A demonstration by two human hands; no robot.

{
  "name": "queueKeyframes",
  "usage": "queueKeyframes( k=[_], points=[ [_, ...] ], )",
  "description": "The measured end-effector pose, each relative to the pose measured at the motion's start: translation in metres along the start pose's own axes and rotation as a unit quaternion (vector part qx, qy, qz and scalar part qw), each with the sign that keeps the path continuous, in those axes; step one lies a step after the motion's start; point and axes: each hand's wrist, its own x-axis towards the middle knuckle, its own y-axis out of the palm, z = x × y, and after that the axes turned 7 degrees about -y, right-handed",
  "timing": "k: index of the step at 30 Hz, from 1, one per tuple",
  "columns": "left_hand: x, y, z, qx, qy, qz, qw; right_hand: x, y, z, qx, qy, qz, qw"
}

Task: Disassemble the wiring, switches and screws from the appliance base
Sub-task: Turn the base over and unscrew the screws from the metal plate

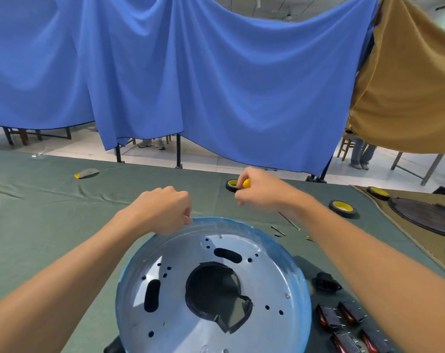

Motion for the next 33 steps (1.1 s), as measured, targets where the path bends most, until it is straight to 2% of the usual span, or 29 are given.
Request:
queueKeyframes(
  k=[2,4,7,11,15,19,27,33],
  points=[
    [0.0,-0.003,0.0,0.014,-0.007,0.03,0.999,-0.001,-0.014,0.008,0.107,0.006,-0.012,0.994],
    [-0.001,-0.005,-0.001,0.024,-0.016,0.053,0.998,-0.002,-0.023,0.011,0.232,0.001,-0.019,0.973],
    [-0.001,-0.005,-0.002,0.016,-0.021,0.054,0.998,-0.005,-0.022,0.01,0.317,-0.029,-0.034,0.947],
    [0.003,0.003,-0.003,-0.163,0.035,0.061,0.984,-0.011,0.0,0.008,0.321,-0.098,-0.139,0.932],
    [0.005,0.023,-0.001,-0.271,0.075,0.021,0.959,-0.019,0.023,0.008,0.372,-0.108,-0.21,0.898],
    [0.007,0.037,0.002,-0.35,0.087,0.001,0.933,-0.023,0.033,0.005,0.37,-0.112,-0.204,0.899],
    [0.009,0.045,0.008,-0.434,0.13,0.063,0.889,-0.022,0.035,0.002,0.335,-0.131,-0.189,0.914],
    [0.009,0.047,0.009,-0.444,0.133,0.079,0.883,-0.02,0.039,0.004,0.3,-0.139,-0.185,0.926]
  ],
)
